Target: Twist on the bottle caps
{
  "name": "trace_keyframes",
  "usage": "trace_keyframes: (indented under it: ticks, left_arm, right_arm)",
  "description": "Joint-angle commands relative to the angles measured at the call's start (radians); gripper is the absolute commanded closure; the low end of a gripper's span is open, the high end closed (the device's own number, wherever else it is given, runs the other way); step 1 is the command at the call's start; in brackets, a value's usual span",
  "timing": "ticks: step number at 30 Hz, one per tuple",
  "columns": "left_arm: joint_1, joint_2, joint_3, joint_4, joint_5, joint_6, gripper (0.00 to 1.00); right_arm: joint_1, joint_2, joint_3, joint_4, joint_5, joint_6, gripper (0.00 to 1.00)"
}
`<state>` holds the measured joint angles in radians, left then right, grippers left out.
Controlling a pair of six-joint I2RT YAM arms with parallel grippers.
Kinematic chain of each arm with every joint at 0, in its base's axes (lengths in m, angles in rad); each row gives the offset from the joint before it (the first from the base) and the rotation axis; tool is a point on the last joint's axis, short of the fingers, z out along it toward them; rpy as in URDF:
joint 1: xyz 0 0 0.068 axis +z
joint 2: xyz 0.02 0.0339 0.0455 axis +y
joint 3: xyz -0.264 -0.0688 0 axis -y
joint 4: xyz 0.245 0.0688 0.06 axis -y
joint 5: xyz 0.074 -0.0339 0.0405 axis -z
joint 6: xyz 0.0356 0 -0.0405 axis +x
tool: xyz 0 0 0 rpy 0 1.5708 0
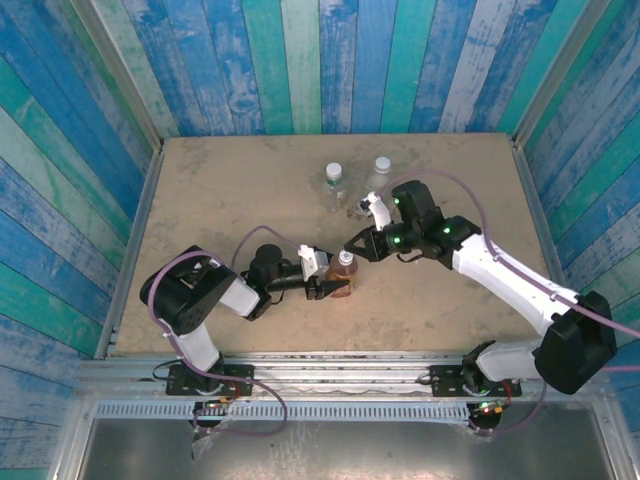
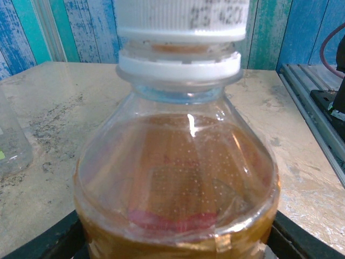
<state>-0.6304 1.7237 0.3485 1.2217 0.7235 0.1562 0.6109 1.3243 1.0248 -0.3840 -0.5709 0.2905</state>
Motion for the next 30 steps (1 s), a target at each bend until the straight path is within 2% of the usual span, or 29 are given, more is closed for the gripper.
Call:
trace_keyframes:
  ticks: [1, 7, 12, 13, 18, 21, 23, 27, 30]
  left_arm:
    - [-0.005, -0.003, -0.016, -0.084, -0.012, -0.001, 0.36]
    - [-0.005, -0.003, -0.015, -0.083, -0.013, -0.001, 0.36]
    - [-0.005, -0.010, -0.015, -0.078, -0.010, -0.006, 0.36]
    - [-0.005, -0.014, -0.017, -0.075, -0.007, -0.011, 0.36]
    - [-0.005, -0.064, -0.017, -0.070, 0.038, -0.038, 0.37]
    - [-0.006, -0.120, -0.017, -0.112, 0.066, -0.024, 0.37]
    - [-0.012, -0.157, -0.013, -0.154, 0.075, -0.003, 0.37]
    - [-0.024, -0.218, 0.002, -0.246, 0.104, 0.034, 0.37]
    - [-0.031, -0.256, 0.002, -0.288, 0.113, 0.056, 0.38]
  right_arm:
    - [-0.006, -0.039, -0.047, -0.015, -0.046, -0.003, 0.87]
    - [0.019, -0.132, -0.151, -0.020, -0.098, 0.024, 0.87]
    - [0.016, -0.168, -0.121, -0.030, -0.060, -0.026, 0.87]
    - [0.014, -0.166, -0.106, -0.039, -0.050, -0.048, 0.85]
    - [0.013, -0.165, -0.017, -0.134, -0.042, -0.323, 0.54]
    - [0.016, -0.173, 0.034, -0.240, -0.060, -0.571, 0.40]
    - [0.018, -0.183, 0.040, -0.267, -0.089, -0.739, 0.34]
    - [0.024, -0.168, 0.088, -0.309, -0.135, -0.971, 0.32]
    - [0.032, -0.108, 0.169, -0.413, -0.156, -1.097, 0.34]
